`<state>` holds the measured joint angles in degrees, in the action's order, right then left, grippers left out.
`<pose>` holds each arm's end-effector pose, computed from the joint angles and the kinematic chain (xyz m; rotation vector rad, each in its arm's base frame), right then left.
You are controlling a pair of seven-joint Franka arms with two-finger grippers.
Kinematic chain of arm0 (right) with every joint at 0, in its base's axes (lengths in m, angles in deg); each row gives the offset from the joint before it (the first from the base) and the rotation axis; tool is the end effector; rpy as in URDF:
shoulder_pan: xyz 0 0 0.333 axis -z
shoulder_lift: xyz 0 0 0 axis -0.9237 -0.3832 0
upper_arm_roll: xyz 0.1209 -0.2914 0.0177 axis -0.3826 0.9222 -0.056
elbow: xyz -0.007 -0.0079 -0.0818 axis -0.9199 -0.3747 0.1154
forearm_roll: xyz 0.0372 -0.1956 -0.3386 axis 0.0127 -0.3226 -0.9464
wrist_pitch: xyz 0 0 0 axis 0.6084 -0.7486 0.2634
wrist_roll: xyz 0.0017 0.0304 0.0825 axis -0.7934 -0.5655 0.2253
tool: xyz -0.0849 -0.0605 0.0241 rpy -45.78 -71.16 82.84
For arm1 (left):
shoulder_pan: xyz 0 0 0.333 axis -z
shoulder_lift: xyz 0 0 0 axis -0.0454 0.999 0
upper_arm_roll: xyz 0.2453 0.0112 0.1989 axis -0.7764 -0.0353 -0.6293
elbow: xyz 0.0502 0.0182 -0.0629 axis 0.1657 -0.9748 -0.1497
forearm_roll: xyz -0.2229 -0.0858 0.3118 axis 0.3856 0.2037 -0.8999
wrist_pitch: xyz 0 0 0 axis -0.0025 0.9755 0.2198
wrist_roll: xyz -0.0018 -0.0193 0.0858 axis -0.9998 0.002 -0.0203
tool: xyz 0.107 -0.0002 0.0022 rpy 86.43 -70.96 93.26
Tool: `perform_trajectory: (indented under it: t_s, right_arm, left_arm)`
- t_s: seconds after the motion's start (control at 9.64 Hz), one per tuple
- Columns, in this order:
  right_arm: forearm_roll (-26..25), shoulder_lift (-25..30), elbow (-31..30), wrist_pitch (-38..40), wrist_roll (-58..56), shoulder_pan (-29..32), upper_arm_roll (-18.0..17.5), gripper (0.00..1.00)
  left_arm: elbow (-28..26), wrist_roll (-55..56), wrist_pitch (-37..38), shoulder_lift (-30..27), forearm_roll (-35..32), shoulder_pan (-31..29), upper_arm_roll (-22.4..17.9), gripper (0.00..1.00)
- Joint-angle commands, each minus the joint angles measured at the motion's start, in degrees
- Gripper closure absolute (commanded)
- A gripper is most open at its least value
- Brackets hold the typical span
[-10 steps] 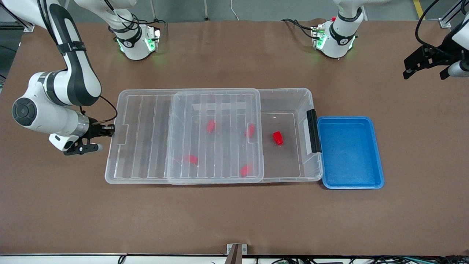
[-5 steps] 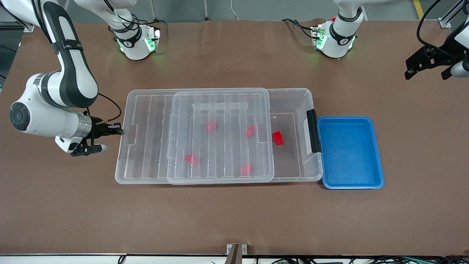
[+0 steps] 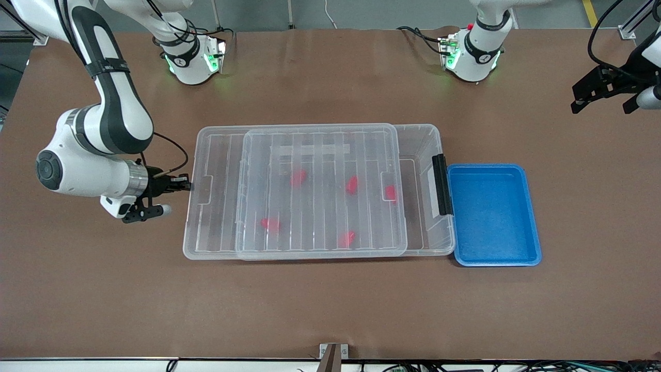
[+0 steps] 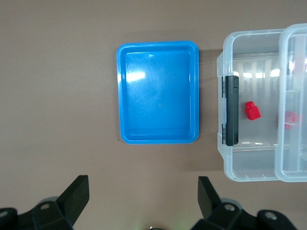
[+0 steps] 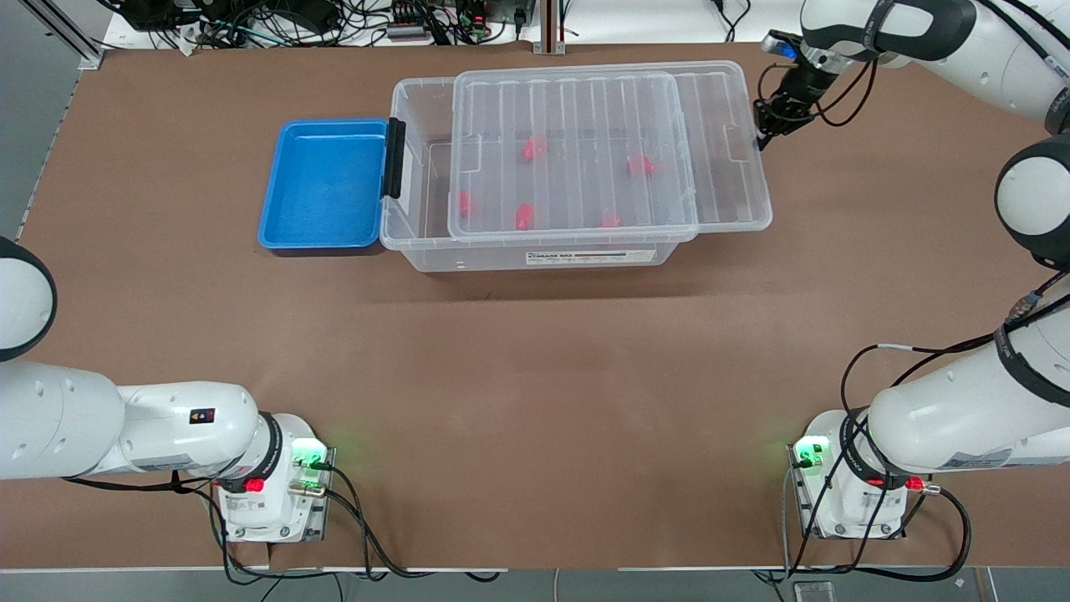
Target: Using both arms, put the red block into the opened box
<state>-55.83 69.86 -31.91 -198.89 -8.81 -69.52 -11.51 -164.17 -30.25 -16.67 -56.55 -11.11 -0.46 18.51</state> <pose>0.5911 0.0925 0.3426 -2.7803 -0.2010 0.3062 0.5135 -0.0410 0.6747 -3.1133 0.0753 -0.0410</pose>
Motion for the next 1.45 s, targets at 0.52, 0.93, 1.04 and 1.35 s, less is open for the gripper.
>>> perform_trajectory:
  t_s: [0.52,0.93,1.04,1.35]
  right_arm:
    - [4.1,-3.2,4.4,-0.4,5.0,-5.9,-0.1,1.00]
    - [4.0,-3.3,4.5,-0.2,5.0,-5.5,0.0,0.81]
    - [2.9,-2.2,4.6,2.3,4.7,-3.7,0.6,0.01]
    - [-11.7,4.6,13.5,14.9,8.3,1.3,1.8,0.00]
  left_arm:
    - [-0.7,0.0,-0.3,1.4,0.5,0.1,-0.1,0.00]
    - [-0.1,-0.3,-0.3,1.5,0.2,0.0,-0.1,0.00]
    - [0.2,-0.4,-0.3,1.9,0.2,0.0,0.0,0.00]
    - [0.8,-0.5,-0.3,2.1,0.1,-0.1,0.0,0.00]
